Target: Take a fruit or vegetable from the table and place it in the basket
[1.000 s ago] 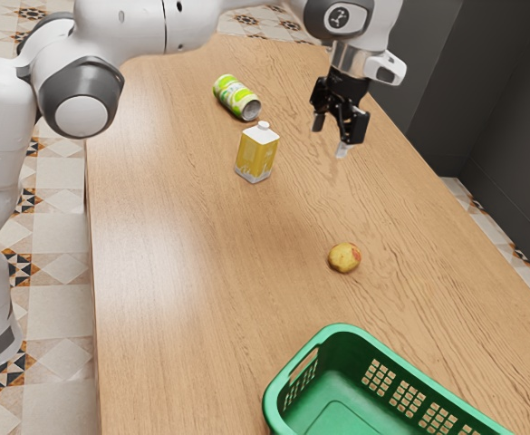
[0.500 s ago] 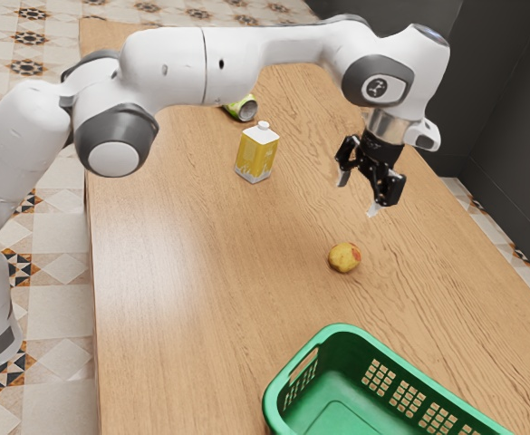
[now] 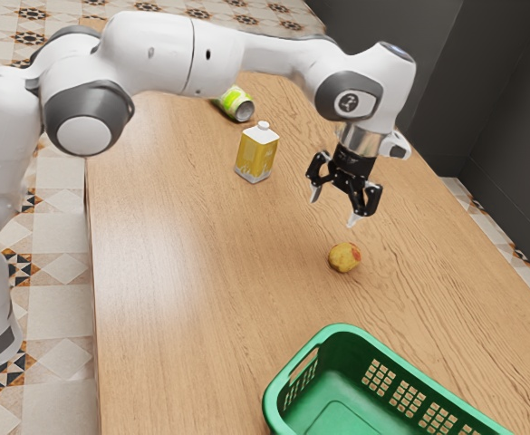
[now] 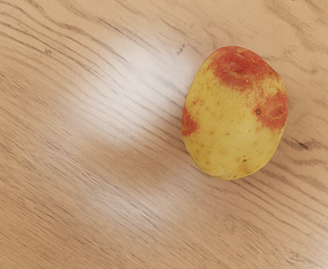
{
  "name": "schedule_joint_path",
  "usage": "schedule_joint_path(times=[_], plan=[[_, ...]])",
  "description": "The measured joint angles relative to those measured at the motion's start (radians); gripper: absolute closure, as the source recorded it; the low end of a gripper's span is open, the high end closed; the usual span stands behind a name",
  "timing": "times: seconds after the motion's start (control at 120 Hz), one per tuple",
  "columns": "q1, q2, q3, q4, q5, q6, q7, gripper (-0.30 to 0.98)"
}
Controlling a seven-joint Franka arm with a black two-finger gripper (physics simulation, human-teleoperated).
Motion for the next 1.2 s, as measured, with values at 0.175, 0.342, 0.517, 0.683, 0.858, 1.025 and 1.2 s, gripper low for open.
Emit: schedule_joint_path(times=[0.175, 0.342, 0.517, 0.683, 0.858, 1.025, 1.2], plan=[[-0.003, 0.003, 0.003, -0.064, 0.005, 0.082, -0.07, 0.0], [-0.01, 0.009, 0.0, -0.085, 0.001, 0.14, -0.12, 0.0], [-0.019, 0.021, -0.005, -0.087, -0.005, 0.184, -0.158, 0.0], [-0.021, 0.047, -0.007, -0.1, -0.015, 0.222, -0.185, 0.0], [-0.022, 0.067, -0.011, -0.109, -0.02, 0.256, -0.201, 0.0], [-0.021, 0.075, -0.013, -0.115, -0.023, 0.276, -0.211, 0.0], [-0.022, 0.082, -0.013, -0.117, -0.015, 0.309, -0.211, 0.0]])
